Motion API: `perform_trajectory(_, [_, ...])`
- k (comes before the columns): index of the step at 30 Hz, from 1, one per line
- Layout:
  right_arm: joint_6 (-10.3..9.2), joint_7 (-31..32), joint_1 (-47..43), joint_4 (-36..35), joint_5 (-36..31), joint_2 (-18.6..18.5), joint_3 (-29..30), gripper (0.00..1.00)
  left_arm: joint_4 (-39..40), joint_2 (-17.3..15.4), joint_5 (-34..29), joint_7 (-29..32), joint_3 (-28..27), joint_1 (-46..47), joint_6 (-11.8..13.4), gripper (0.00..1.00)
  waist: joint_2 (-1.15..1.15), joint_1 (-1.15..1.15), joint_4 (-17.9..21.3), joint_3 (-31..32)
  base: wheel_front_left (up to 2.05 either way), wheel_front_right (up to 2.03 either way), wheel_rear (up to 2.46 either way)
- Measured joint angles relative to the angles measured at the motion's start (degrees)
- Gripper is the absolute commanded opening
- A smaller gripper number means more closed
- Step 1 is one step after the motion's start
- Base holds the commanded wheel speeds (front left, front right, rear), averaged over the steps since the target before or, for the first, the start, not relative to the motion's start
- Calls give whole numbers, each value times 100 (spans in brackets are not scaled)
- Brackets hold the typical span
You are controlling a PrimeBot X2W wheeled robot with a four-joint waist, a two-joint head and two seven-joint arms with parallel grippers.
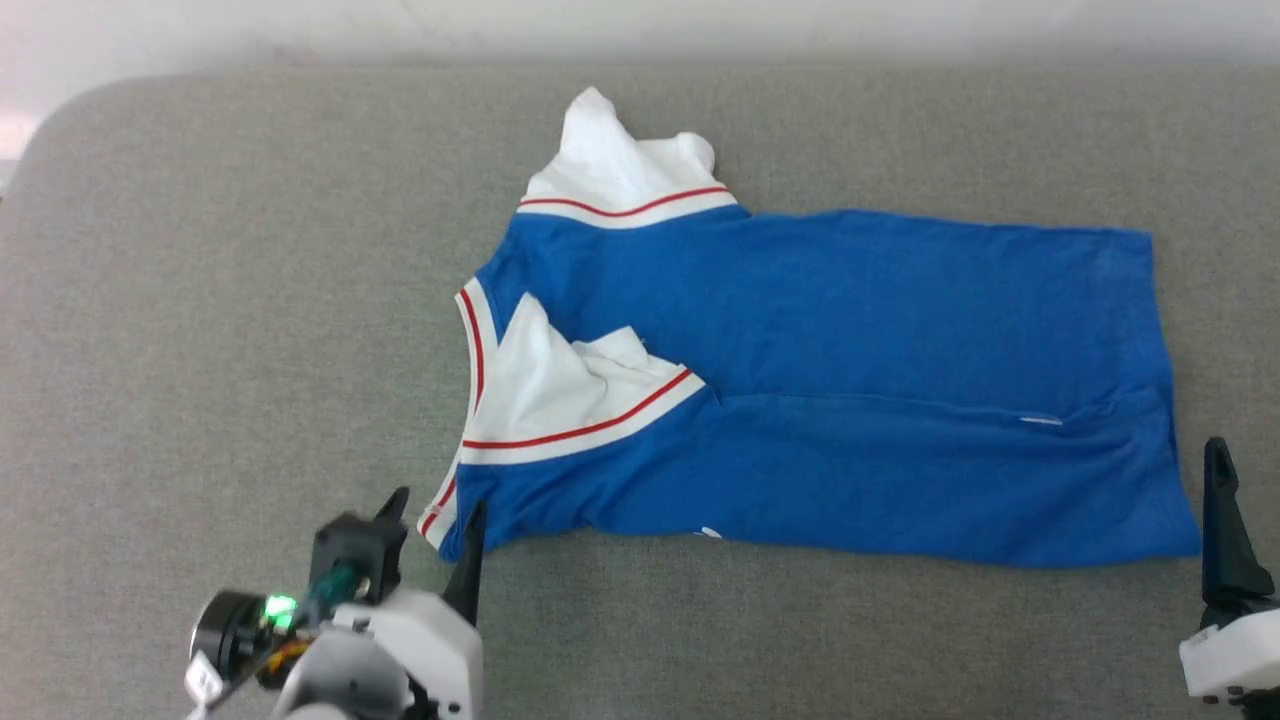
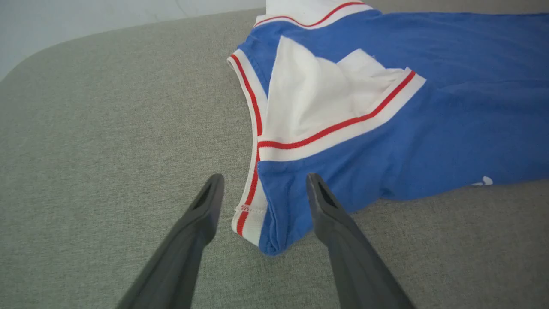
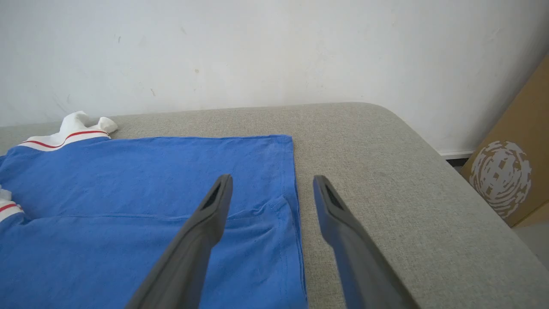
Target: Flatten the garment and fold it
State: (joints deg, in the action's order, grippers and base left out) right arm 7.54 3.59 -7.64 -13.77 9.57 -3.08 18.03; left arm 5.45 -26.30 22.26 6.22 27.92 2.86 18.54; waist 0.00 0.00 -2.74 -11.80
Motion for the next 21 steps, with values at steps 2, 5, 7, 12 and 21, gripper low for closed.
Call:
perform_trajectory(2, [0,9,45,11,8,0,-10,100,-129,-27,10,357,56,216,-65,100,0,0,9,-91,0,0,0])
perform_trajectory(5, [0,25,61,56,11,1,-21,100,-336,-74,11,890,156,400,-81,100,0,0,36,-227,0,0,0])
perform_trajectory(7, [0,25,79,99,18,1,-40,100,-444,-98,11,1206,208,444,-75,100,0,0,69,-308,0,0,0])
perform_trajectory(12, [0,24,166,145,18,1,-67,100,-510,-120,213,1658,196,559,-69,100,0,0,190,-438,0,0,0])
perform_trajectory(21, [0,149,364,158,63,-176,-275,100,-620,68,589,1369,1,513,-81,0,0,-1,329,-475,0,0,0])
